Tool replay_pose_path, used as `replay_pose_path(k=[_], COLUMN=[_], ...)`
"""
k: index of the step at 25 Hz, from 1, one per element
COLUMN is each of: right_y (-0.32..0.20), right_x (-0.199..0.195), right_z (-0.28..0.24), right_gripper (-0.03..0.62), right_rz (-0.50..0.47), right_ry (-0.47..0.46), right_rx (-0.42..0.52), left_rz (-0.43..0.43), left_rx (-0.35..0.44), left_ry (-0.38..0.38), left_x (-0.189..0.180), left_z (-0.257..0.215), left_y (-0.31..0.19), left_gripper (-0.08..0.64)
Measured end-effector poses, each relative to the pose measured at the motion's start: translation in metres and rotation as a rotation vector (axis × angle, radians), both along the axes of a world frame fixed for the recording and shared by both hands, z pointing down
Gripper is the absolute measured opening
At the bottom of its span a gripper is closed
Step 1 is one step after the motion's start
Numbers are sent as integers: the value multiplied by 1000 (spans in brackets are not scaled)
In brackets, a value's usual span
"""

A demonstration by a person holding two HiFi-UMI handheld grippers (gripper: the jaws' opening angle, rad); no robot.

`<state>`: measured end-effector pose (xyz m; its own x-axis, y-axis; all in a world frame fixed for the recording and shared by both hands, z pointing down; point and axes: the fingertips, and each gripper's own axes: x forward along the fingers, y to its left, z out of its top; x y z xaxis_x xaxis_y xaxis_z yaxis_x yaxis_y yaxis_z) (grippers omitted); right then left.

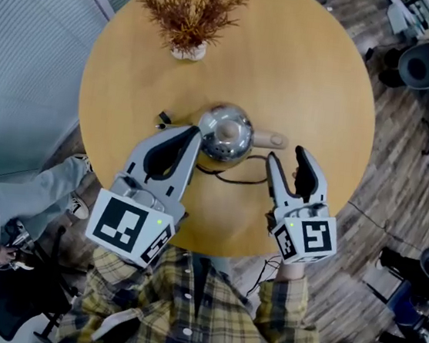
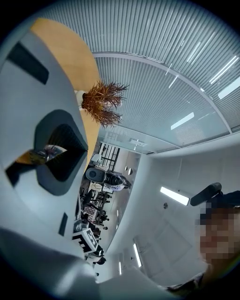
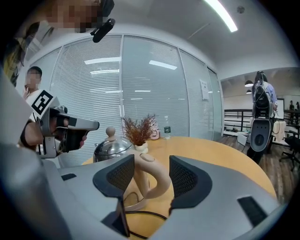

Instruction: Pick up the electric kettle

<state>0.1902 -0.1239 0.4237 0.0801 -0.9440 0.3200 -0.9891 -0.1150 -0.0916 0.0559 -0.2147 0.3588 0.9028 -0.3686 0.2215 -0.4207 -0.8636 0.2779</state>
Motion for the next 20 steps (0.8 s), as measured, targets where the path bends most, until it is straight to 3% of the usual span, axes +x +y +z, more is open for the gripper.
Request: replay_pose_path(k=[20], right_y=[-17], right_x=[24], right_z=[69], right_gripper=[233], right_rz=[76], right_ry=[-12], right_rx=[-10], left_rz=[-7], left_rx=[-17], left_ry=[-29], left_x=[10], left_z=[40], left_y=[-16], left_gripper=[2])
